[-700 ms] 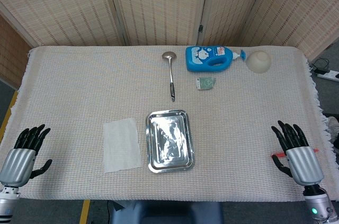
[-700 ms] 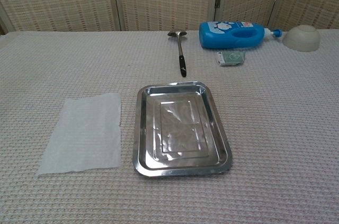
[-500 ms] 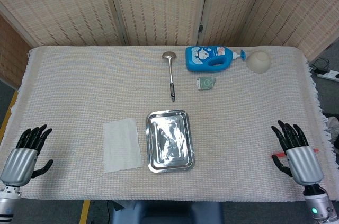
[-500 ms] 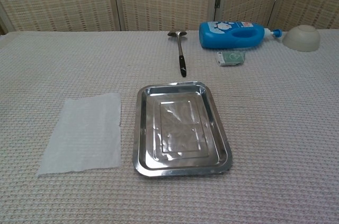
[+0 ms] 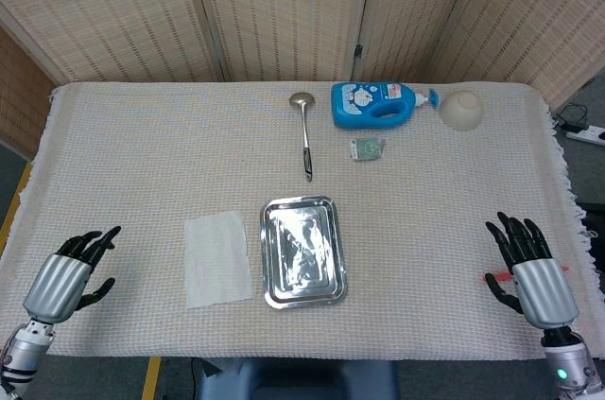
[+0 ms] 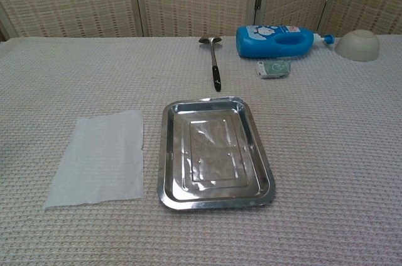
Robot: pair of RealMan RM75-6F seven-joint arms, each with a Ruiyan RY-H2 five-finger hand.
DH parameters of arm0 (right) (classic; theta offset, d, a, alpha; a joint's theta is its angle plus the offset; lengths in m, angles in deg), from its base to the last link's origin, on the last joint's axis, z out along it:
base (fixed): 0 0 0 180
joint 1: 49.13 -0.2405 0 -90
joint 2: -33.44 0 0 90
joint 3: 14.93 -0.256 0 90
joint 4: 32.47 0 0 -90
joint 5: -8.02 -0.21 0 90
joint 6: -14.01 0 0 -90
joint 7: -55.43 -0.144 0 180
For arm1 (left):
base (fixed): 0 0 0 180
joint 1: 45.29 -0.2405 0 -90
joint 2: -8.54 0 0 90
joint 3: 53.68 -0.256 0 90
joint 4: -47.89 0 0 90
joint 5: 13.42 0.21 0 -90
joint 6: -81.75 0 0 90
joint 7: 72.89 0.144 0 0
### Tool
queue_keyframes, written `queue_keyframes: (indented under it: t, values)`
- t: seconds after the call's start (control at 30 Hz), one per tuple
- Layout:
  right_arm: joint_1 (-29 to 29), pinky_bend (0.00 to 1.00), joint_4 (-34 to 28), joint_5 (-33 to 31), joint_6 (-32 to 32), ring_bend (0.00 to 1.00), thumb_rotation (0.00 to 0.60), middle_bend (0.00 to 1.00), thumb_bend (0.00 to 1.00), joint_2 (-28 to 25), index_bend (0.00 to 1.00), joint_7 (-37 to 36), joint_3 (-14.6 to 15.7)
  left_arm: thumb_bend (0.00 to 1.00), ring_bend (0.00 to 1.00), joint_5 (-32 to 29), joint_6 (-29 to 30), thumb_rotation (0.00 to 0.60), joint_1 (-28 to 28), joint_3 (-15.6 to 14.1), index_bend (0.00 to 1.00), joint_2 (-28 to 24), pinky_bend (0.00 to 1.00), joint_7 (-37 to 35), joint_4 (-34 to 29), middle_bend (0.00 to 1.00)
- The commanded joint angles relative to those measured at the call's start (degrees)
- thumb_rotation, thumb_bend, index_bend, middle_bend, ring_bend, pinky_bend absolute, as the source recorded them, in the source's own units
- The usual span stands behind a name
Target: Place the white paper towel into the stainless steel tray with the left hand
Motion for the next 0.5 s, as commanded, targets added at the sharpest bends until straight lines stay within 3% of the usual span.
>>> queue_keyframes:
  t: [0.03, 0.13, 0.2, 0.37, 0.5]
  values:
    - [-0.61, 0.00, 1.16, -1.22, -1.34, 0.00, 0.600, 0.00, 0.41, 1.03, 0.00, 0.05, -0.52, 0.24, 0.75, 8.50, 6.04, 0.600, 4.34, -0.71, 0.35, 7.71, 0.84, -8.99, 16.94, 0.96]
    - [-1.03, 0.00, 1.89, -2.13, -2.48, 0.00, 0.600, 0.00, 0.41, 1.59, 0.00, -0.01, -0.73, 0.22, 0.91, 10.59, 8.40, 0.600, 6.23, -1.47, 0.44, 12.05, 0.97, -14.63, 26.34, 1.00]
    - [-1.32, 0.00, 2.42, -2.41, -2.82, 0.00, 0.600, 0.00, 0.41, 2.04, 0.00, -0.25, -0.94, 0.22, 0.97, 11.31, 9.35, 0.600, 7.52, -2.20, 0.48, 15.23, 1.00, -19.22, 32.97, 1.00]
    - [-1.80, 0.00, 4.11, -2.86, -3.08, 0.00, 0.600, 0.00, 0.41, 3.29, 0.00, -0.90, -1.38, 0.19, 1.00, 11.66, 9.36, 0.600, 9.93, -4.06, 0.51, 21.18, 1.00, -26.74, 44.51, 1.00]
    - [-2.18, 0.00, 4.76, -2.77, -3.41, 0.00, 0.600, 0.00, 0.41, 3.66, 0.00, -2.16, -1.31, 0.20, 1.00, 11.38, 7.97, 0.600, 11.31, -5.49, 0.52, 24.33, 1.00, -30.48, 50.06, 1.00]
